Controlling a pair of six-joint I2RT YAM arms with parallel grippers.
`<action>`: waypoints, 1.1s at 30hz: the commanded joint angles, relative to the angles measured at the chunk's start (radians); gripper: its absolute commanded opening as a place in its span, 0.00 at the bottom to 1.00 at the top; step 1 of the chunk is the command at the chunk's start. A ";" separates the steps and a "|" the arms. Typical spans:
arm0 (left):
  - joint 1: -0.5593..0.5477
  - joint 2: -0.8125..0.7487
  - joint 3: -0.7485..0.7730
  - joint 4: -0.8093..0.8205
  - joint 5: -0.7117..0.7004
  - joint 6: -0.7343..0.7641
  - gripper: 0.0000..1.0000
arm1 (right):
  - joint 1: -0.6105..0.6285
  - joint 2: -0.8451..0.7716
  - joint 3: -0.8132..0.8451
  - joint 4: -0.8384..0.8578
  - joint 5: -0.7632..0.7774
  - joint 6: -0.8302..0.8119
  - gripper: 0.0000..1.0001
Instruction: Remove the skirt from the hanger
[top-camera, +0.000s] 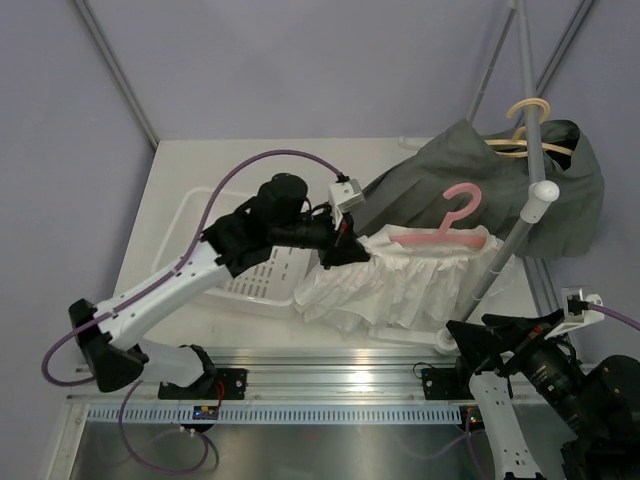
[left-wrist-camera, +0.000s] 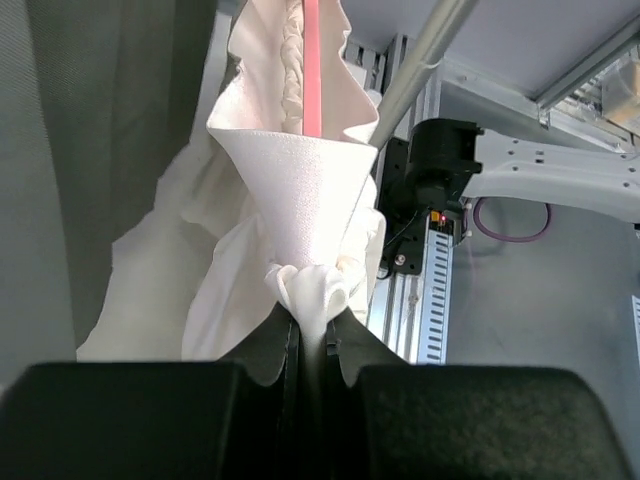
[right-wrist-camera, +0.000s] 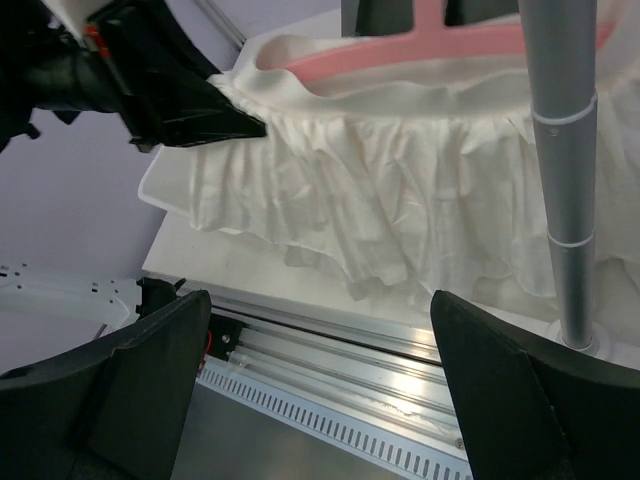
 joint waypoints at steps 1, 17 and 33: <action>0.002 -0.140 -0.025 0.058 -0.104 0.003 0.00 | -0.005 0.049 -0.006 -0.030 -0.063 -0.053 0.99; 0.002 -0.544 -0.242 -0.100 -0.180 -0.125 0.00 | -0.088 0.241 0.123 0.175 -0.303 0.099 0.82; 0.002 -0.541 -0.290 -0.071 -0.249 -0.151 0.00 | -0.096 0.517 0.431 0.435 -0.559 0.332 0.92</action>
